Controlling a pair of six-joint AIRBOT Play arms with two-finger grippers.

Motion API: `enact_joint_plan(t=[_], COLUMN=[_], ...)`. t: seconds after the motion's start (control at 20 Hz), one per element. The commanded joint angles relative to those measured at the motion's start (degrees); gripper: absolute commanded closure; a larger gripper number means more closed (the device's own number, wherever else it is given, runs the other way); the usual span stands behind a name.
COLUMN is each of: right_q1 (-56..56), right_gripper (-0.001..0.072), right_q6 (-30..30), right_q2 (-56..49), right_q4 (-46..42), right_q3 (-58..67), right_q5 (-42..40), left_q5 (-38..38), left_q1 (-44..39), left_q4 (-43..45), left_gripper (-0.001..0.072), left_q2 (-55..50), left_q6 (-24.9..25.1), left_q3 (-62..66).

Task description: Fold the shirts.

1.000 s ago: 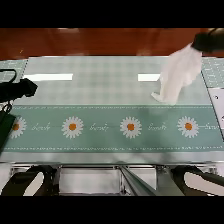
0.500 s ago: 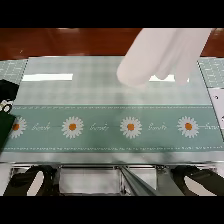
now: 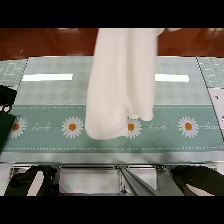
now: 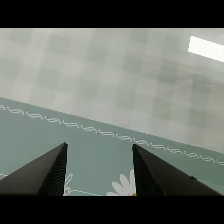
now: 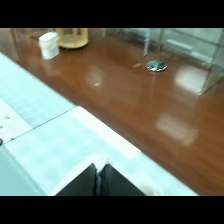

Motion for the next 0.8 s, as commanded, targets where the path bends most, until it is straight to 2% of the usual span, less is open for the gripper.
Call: enact_joint_plan(t=[0.0, 0.15, 0.3, 0.4, 0.45, 0.55, 0.75], right_q1=[5.33, 5.35, 4.87, 2.36, 0.52, -4.42, -13.57], right_gripper=[0.0685, 0.0685, 0.0685, 0.0685, 0.0684, 0.0684, 0.0683], right_q6=[1.53, 2.91, 5.7, 5.73, 5.79, 7.45, 12.33], right_q2=[-3.21, -3.69, -3.69, -3.69, -3.69, -3.72, -4.57], right_q4=[-1.84, -1.7, -6.86, -7.02, -7.02, -6.99, -2.23], right_q3=[0.07, -2.36, -9.73, -18.64, -24.06, -37.35, -57.79], right_q5=[-0.24, 1.6, 13.79, 18.47, 18.53, 15.87, 1.97], left_q5=[-0.15, -0.13, -0.17, -0.15, -0.15, -0.15, -0.07], left_q1=[0.09, 0.09, 0.07, -0.22, -0.63, -1.66, -5.25], left_q4=[-1.57, -3.15, -5.68, -9.75, -12.26, -15.19, -16.33], left_gripper=[0.0202, 0.0202, 0.0202, 0.0202, 0.0202, 0.0202, 0.0202], left_q2=[0.04, 0.04, 0.04, 0.0, -0.07, -0.55, -3.8], left_q6=[-0.24, -0.22, -0.17, 2.86, 5.29, 7.04, 6.97], left_q3=[-0.57, -2.14, -4.96, -6.97, -8.09, -10.27, -13.57])
